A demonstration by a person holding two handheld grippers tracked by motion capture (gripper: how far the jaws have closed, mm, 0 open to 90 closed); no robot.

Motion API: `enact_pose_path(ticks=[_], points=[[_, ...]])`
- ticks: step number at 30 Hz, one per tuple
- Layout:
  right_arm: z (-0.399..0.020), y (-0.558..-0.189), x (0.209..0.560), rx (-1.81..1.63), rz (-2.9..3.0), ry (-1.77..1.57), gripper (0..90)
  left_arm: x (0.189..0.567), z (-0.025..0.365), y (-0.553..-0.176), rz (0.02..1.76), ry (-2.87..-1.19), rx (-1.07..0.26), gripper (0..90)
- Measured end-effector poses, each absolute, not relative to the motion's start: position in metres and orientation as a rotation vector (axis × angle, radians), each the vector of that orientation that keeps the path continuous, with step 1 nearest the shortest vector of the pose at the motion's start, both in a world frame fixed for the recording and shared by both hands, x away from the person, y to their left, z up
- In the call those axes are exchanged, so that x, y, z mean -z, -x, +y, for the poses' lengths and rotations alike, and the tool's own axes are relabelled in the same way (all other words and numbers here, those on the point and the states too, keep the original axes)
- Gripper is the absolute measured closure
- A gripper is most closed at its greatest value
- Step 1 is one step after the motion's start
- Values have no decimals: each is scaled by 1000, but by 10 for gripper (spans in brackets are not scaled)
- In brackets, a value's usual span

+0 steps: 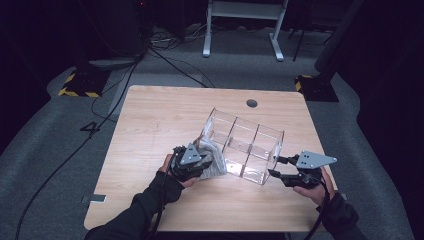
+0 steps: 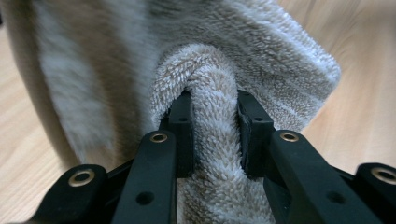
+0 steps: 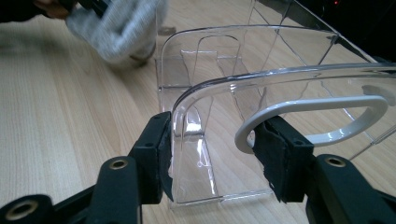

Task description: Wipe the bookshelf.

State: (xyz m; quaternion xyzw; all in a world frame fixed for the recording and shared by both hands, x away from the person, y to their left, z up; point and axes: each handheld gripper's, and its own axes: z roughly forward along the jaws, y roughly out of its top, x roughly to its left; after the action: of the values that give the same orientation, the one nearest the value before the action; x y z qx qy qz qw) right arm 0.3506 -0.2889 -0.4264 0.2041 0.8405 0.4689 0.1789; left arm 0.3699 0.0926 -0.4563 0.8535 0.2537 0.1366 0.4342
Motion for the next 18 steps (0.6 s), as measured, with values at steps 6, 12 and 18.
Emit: enact_pose_path(ticks=[6,12,18], points=[[-287,-351,427,-1323,2370,-573,480,474,82,-382,594,-2234,-341,721],[-286,-350,426,-1307,2365,-583,486,462,87,-380,571,-2192,-364,719],[-285,-350,426,-1305,2365,-589,486,422,90,-380,562,-2037,-460,705]])
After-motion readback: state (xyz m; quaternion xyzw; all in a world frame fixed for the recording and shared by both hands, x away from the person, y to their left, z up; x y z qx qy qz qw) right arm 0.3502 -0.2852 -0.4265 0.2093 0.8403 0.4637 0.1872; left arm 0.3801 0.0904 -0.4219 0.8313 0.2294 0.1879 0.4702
